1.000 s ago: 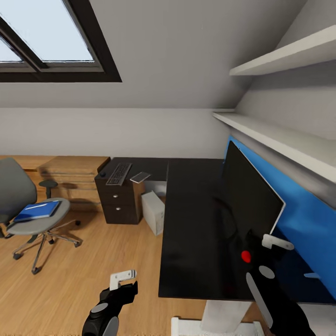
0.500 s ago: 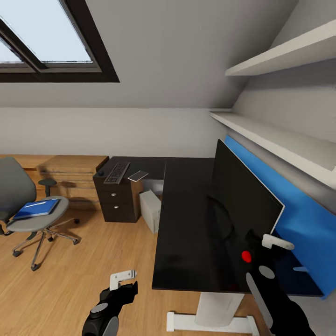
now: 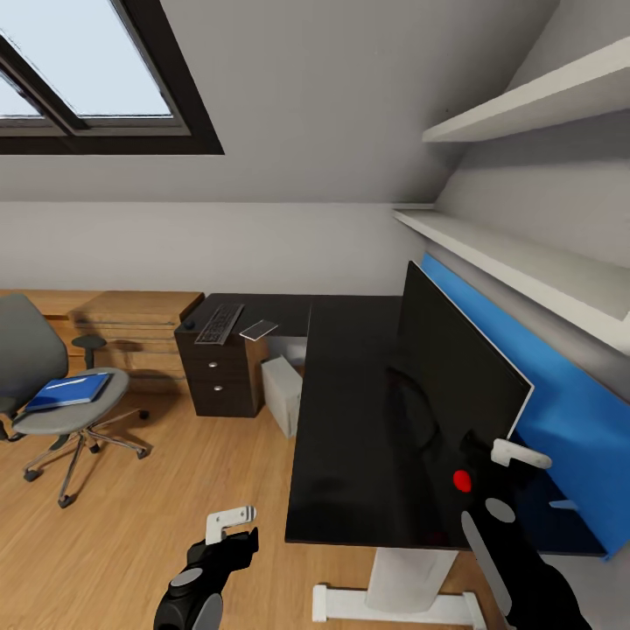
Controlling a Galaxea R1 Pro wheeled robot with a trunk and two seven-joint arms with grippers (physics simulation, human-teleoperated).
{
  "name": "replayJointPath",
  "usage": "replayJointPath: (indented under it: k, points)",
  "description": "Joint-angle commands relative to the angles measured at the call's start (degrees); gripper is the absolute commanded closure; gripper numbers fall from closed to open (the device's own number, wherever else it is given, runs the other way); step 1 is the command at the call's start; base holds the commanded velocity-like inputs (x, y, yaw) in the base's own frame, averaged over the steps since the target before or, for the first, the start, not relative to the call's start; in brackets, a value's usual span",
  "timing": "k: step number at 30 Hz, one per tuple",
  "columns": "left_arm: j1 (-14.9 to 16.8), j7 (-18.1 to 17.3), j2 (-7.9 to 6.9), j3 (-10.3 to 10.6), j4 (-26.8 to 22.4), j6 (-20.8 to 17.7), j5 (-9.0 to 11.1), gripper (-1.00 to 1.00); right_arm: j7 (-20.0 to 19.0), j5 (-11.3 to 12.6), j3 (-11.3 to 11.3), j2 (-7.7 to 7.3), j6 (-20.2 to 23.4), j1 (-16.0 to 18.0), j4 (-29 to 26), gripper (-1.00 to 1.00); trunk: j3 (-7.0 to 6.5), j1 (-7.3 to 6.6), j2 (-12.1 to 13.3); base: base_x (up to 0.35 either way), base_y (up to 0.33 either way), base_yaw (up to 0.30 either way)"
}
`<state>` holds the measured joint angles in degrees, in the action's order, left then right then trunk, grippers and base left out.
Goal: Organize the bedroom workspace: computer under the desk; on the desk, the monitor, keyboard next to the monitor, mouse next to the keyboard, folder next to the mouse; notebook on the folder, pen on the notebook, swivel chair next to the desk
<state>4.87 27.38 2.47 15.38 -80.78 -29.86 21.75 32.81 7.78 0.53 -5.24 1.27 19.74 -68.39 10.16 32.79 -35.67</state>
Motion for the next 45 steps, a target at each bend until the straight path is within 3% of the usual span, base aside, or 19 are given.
replayJointPath:
  k: [1, 11, 35, 45]
  points:
    - [0.1, 0.6, -0.01, 0.1, -0.1, -0.1, 0.6, -1.0, 0.2, 0.3, 0.1, -0.04, 0.1, 0.0, -0.1, -1.0, 0.1, 0.02, -0.1, 0.0, 0.0, 0.0]
    - [0.1, 0.6, -0.01, 0.1, -0.1, -0.1, 0.7, -1.0, 0.2, 0.3, 0.1, -0.04, 0.1, 0.0, -0.1, -1.0, 0.1, 0.02, -0.1, -0.122, 0.0, 0.0]
    - [0.1, 0.6, -0.01, 0.0, -0.1, -0.1, 0.6, -1.0, 0.0, 0.3, 0.1, -0.04, 0.1, 0.0, 0.1, -1.0, 0.1, 0.02, -0.1, -0.289, 0.001, 0.0]
    - [0.1, 0.5, -0.01, 0.1, 0.1, -0.1, 0.6, -1.0, -0.1, 0.3, 0.4, 0.03, 0.1, 0.0, 1.1, -1.0, 0.1, 0.02, -0.1, -0.305, 0.137, 0.0]
